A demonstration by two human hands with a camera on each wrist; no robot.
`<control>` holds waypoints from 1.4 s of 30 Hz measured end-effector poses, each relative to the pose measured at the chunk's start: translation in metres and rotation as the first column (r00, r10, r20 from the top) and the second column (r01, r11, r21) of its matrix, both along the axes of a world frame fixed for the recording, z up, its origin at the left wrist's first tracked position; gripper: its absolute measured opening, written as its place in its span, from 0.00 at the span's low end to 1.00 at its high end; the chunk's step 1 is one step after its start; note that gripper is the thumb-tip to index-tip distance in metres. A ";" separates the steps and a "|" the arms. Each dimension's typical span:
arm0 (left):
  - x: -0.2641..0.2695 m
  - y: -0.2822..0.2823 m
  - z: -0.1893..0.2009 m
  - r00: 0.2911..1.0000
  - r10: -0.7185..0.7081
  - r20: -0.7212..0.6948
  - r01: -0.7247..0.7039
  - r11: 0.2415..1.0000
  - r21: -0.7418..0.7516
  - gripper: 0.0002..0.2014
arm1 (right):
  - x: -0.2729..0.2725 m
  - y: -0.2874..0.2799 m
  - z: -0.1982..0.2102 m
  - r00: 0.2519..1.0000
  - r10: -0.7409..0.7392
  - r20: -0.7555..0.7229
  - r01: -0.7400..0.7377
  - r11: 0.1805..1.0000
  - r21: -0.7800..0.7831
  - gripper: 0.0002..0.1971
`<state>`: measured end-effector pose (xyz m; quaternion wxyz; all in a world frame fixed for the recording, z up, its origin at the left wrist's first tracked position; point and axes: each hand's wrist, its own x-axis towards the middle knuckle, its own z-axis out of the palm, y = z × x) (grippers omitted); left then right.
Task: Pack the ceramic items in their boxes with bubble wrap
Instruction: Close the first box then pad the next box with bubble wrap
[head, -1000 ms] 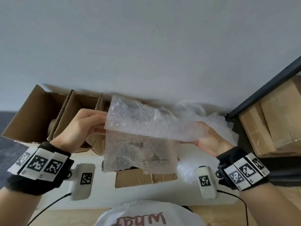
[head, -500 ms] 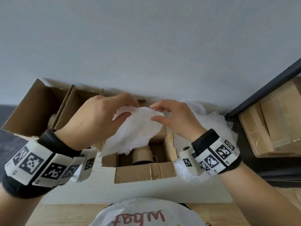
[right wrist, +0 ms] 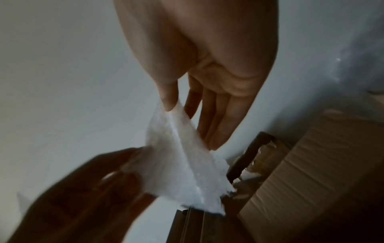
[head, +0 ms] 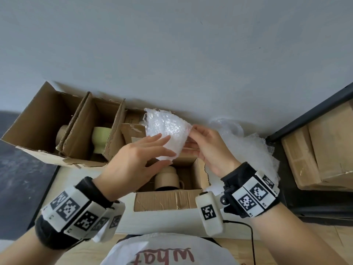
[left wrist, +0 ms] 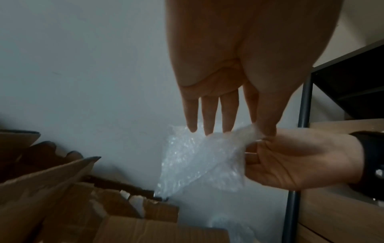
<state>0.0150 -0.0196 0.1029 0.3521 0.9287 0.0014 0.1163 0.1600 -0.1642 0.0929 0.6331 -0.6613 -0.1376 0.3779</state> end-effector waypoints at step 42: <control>-0.061 0.029 -0.170 0.907 0.178 -0.382 -0.173 0.984 0.047 0.55 | -0.036 0.083 -0.110 -0.006 0.993 0.121 -0.360 0.111 -0.926 0.18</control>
